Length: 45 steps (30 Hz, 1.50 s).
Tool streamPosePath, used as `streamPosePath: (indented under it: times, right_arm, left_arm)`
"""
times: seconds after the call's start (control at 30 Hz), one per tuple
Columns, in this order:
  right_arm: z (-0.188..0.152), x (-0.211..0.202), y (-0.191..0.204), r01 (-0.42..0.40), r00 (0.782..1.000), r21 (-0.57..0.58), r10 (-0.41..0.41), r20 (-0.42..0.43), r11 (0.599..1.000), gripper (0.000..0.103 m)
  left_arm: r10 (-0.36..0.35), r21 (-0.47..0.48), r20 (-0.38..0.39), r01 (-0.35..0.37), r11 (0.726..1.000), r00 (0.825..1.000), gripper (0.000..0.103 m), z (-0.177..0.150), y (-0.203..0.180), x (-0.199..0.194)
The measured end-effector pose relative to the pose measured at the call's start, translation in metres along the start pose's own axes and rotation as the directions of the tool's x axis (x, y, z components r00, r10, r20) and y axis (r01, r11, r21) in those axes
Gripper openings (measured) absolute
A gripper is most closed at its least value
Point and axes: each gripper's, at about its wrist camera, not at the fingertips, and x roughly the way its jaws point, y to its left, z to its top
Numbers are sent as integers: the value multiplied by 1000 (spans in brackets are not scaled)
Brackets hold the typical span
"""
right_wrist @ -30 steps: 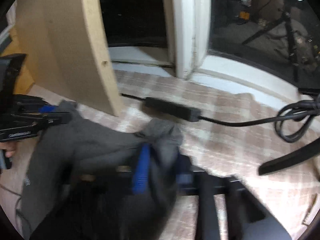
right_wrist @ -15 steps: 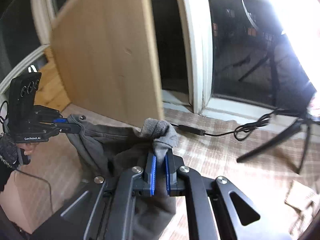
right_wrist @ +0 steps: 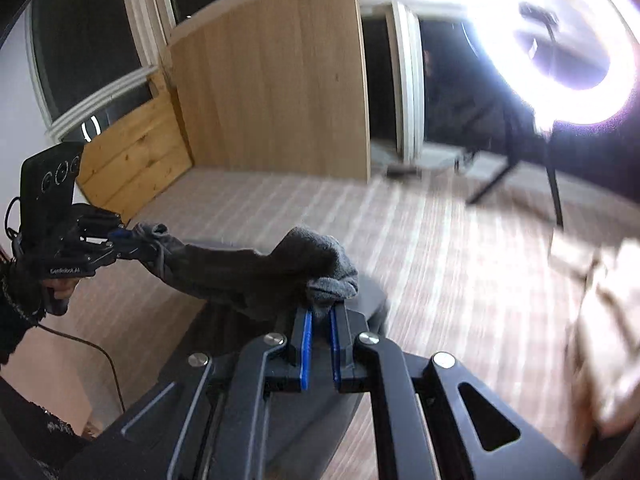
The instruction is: Fold clothes
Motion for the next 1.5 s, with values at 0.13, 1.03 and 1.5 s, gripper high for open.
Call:
streamPosePath:
  times: [0.13, 1.03, 1.5]
  right_arm:
    - [-54, 15, 11, 27, 995, -3, -27, -94, 1000, 7]
    - [-94, 61, 4, -6, 929, -36, -8, -369, 999, 23]
    - [-24, 115, -46, 78, 966, -12, -78, -245, 997, 41]
  left_arm:
    - [-6, -6, -51, 6, 1000, 999, 9, -51, -23, 4]
    - [-159, 110, -362, 212, 971, 918, 20, -121, -50, 53]
    - [-37, -255, -164, -7, 967, 986, 32, -32, 79, 57]
